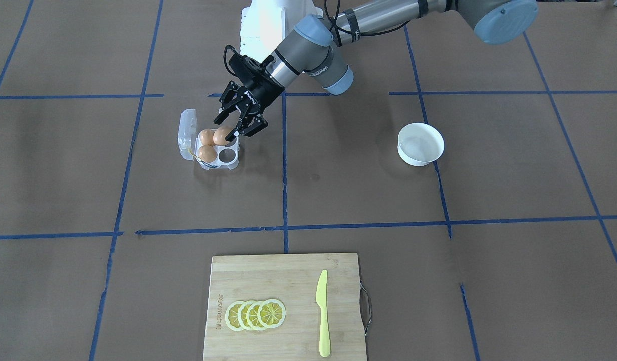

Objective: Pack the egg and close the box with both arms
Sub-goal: 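Lower the egg into an empty carton cup and open the left gripper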

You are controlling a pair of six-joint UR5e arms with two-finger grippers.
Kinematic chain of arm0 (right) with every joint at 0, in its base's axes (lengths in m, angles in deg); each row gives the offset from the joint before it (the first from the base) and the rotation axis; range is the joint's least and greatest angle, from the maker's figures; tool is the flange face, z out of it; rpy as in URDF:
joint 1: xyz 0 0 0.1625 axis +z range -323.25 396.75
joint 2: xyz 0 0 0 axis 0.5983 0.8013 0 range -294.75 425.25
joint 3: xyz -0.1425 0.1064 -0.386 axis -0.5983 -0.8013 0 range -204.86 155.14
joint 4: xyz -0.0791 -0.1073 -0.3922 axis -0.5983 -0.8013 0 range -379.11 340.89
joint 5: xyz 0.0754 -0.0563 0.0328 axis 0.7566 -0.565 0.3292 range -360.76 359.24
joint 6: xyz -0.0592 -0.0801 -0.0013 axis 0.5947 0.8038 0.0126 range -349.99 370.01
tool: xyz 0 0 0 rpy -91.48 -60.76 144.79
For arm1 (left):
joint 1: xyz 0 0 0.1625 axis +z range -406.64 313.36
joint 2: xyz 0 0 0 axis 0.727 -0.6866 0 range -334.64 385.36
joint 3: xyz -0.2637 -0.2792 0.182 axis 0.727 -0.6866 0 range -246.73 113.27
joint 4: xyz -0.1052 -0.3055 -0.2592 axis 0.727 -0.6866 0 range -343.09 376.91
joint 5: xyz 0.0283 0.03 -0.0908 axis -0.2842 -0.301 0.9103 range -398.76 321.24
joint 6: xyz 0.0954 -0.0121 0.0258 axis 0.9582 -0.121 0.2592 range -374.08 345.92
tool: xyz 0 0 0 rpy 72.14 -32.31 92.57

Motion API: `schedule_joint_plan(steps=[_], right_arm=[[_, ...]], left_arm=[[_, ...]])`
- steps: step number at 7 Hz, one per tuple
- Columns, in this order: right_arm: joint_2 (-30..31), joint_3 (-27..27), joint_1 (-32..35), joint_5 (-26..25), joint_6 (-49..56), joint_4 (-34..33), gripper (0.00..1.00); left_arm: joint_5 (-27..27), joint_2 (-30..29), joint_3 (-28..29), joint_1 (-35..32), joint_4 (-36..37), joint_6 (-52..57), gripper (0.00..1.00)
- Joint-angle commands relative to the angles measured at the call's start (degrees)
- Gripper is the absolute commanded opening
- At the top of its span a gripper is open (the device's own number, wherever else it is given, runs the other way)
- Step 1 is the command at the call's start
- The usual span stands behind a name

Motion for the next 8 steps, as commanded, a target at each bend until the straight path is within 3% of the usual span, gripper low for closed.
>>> schedule_joint_plan(steps=[1,4,5,6,7,8], right_arm=[[0.0,-0.03,0.0,0.0,0.07,0.0,1.0],[0.0,-0.12,0.0,0.0,0.07,0.0,1.0],[0.0,-0.12,0.0,0.0,0.07,0.0,1.0],[0.0,-0.12,0.0,0.0,0.07,0.0,1.0],[0.0,-0.12,0.0,0.0,0.07,0.0,1.0],[0.0,-0.03,0.0,0.0,0.07,0.0,1.0]], left_arm=[[0.0,0.0,-0.01,0.0,0.0,-0.08,0.67],[0.09,0.0,-0.19,-0.35,0.0,-0.17,0.7],[2.87,-0.09,-0.89,-1.4,-0.08,-5.3,0.75],[7.68,-0.09,-2.46,-3.06,-0.09,-18.41,1.0],[8.86,0.35,-4.22,-4.39,0.18,-26.19,1.0],[11.4,1.14,-5.19,-6.57,3.83,-26.18,1.0]])
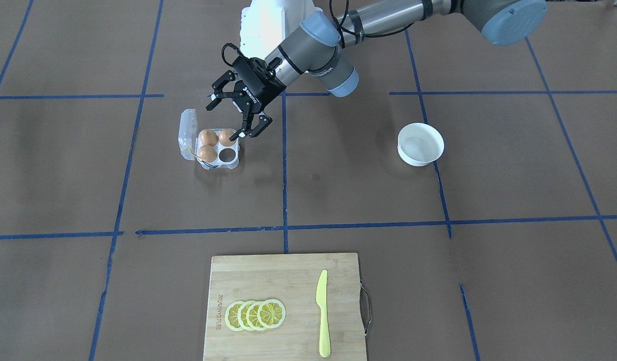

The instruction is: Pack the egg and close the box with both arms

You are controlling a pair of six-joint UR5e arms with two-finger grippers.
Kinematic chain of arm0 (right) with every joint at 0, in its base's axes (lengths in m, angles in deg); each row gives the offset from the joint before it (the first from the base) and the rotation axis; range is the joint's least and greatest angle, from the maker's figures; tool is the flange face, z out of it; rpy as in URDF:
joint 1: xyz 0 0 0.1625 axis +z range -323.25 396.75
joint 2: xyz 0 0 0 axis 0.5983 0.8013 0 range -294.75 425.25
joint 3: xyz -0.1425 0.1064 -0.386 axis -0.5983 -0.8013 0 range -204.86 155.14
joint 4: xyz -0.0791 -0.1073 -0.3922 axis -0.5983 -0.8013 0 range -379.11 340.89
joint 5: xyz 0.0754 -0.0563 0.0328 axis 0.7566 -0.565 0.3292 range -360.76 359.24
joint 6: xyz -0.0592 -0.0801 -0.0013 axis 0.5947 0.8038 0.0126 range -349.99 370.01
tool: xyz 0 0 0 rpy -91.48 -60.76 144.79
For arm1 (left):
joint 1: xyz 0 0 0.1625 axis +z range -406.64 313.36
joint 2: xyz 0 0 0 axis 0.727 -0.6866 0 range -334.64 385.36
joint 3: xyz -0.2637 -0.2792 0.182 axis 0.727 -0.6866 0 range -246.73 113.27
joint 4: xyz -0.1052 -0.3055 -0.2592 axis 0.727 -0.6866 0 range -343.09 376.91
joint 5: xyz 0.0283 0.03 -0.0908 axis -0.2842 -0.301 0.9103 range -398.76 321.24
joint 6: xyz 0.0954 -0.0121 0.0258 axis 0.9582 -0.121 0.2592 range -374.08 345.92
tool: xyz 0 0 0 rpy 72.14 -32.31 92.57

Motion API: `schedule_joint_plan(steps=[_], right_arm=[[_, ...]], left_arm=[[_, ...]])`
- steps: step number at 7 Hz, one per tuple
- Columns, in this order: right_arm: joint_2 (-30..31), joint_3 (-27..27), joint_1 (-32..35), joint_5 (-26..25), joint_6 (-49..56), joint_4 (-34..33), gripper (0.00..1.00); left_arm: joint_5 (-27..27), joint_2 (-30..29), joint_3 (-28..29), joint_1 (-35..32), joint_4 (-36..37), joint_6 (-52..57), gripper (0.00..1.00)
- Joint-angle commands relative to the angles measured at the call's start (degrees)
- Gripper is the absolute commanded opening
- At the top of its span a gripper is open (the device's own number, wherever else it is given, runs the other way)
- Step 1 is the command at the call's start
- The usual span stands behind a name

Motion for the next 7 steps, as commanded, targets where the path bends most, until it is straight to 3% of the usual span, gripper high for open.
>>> schedule_joint_plan(steps=[1,3,4,5,7], right_arm=[[0.0,0.08,0.0,0.0,0.0,0.0,1.0],[0.17,0.17,0.0,0.0,-0.17,0.0,1.0],[0.18,0.17,0.0,-0.09,-0.09,0.0,1.0],[0.18,0.08,0.0,-0.18,-0.09,0.0,1.0],[0.09,-0.18,0.0,-0.26,-0.17,0.0,1.0]], left_arm=[[9.17,2.46,-6.97,-6.0,15.99,-4.13,1.0],[14.31,9.22,-24.1,-13.47,46.65,4.51,1.0],[14.41,9.5,-26.95,-18.04,56.72,10.14,1.0],[14.68,9.94,-28.02,-23.74,60.12,15.76,1.0],[25.16,21.49,-29.96,-37.52,60.07,28.33,1.0]])
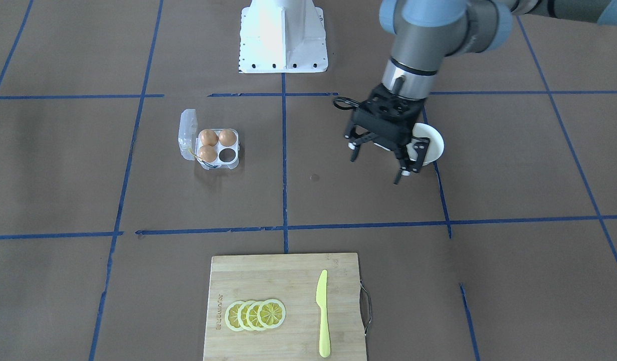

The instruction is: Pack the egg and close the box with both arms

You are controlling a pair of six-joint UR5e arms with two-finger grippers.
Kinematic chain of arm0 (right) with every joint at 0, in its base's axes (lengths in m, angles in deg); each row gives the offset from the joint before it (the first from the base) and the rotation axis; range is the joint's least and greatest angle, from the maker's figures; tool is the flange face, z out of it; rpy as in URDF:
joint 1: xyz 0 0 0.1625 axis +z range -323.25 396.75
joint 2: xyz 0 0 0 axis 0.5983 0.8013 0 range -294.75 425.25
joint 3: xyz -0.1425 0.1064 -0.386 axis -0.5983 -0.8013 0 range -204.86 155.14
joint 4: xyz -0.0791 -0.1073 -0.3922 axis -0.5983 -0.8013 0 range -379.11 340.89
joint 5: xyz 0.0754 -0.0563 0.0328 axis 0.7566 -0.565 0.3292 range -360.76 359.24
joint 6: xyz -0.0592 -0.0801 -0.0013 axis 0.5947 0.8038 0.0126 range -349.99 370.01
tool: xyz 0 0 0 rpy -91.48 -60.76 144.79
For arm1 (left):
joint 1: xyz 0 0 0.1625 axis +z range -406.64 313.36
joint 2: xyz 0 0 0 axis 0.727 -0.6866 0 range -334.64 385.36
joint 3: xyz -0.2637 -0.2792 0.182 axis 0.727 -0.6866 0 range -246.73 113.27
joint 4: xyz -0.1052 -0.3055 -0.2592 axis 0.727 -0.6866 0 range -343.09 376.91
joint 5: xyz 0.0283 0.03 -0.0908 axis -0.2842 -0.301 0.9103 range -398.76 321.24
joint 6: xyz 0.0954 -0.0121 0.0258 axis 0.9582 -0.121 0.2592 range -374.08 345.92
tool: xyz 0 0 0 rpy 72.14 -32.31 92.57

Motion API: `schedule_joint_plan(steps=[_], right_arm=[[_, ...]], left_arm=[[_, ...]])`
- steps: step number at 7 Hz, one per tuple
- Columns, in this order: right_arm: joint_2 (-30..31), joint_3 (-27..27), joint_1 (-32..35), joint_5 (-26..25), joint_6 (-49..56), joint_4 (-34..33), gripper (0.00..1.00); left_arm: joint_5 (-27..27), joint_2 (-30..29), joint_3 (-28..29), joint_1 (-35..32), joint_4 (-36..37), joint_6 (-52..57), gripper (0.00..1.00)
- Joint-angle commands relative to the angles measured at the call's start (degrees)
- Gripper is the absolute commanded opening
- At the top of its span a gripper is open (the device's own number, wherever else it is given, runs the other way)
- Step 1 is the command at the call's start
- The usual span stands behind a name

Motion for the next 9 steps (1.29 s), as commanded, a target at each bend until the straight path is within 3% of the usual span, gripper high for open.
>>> schedule_joint_plan(steps=[1,2,3,5,7,9], right_arm=[[-0.04,-0.08,0.0,-0.04,-0.16,0.0,1.0],[0.05,0.0,0.0,-0.04,-0.07,0.0,1.0],[0.14,-0.08,0.0,-0.04,0.28,0.0,1.0],[0.14,0.0,0.0,0.66,0.73,-0.09,1.0],[0.75,0.09,0.0,-0.04,0.37,0.0,1.0],[0.75,1.31,-0.35,0.66,-3.9,-0.26,1.0]], left_arm=[[9.3,14.45,-0.23,-12.08,1.01,9.84,1.0],[13.42,15.84,3.61,-19.43,1.45,12.65,1.0],[21.99,19.77,7.3,-27.16,2.06,16.16,1.0],[22.42,25.06,11.44,-37.05,3.46,25.04,1.0],[22.78,28.57,11.74,-40.57,11.35,26.21,1.0],[26.01,31.75,11.03,-44.88,10.87,28.58,1.0]])
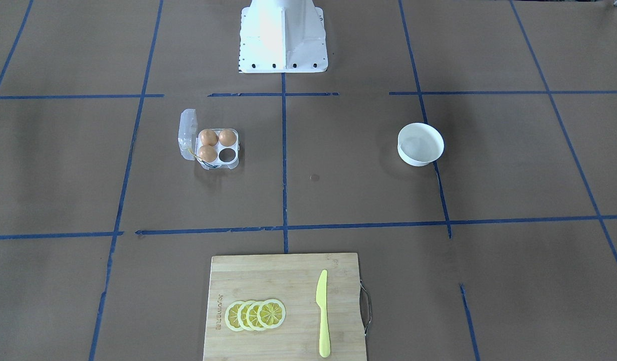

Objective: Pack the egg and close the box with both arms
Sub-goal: 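Move the right gripper to the carton lid and push it down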

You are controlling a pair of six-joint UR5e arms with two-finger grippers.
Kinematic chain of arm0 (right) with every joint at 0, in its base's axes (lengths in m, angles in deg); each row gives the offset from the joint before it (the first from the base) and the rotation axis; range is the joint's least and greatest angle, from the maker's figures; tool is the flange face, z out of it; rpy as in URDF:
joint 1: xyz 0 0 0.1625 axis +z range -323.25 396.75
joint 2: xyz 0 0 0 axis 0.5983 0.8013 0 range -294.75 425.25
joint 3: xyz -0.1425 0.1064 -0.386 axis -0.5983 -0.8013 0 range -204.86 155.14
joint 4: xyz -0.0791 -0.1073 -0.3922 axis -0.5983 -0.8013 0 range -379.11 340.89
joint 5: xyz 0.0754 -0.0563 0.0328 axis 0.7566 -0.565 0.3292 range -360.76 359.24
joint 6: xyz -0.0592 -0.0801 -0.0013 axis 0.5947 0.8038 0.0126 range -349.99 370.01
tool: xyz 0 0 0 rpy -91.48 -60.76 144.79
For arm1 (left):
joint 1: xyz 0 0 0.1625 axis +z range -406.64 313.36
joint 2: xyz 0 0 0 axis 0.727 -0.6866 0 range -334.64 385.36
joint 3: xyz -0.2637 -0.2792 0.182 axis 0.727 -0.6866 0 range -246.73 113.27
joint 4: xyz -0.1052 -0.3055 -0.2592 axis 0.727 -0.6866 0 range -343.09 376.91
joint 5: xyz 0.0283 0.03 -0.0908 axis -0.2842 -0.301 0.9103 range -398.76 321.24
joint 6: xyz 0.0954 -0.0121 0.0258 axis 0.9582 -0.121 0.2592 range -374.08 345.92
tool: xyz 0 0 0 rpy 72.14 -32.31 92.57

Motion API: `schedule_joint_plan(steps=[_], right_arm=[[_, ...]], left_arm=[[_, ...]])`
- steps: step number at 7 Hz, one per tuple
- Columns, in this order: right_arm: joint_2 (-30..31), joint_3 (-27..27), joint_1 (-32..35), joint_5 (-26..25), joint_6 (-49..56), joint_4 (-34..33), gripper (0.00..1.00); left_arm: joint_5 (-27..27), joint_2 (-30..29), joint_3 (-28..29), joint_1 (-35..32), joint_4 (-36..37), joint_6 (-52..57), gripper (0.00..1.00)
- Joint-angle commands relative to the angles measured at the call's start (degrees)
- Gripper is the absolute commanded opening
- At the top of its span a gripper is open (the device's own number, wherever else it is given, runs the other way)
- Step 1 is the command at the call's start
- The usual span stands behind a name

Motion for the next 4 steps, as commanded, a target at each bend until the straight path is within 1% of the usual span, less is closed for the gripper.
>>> schedule_joint_plan(steps=[1,2,3,4], right_arm=[[0.12,1.99,-5.21,-0.36,-9.17,0.01,1.0],[-0.14,2.78,-11.79,-1.93,-14.89,0.36,1.0],[-0.14,3.75,-17.77,-4.73,-22.87,4.37,1.0],[-0.4,3.67,-23.57,-7.11,-32.52,11.19,1.0]], left_arm=[[4.56,1.55,-0.2,-2.84,-0.2,3.81,1.0],[4.59,1.2,-0.29,-2.67,-0.11,3.75,1.0],[4.68,0.85,-0.29,-2.67,-0.2,3.75,1.0],[4.76,0.67,-0.46,-2.67,-0.2,3.83,1.0]])
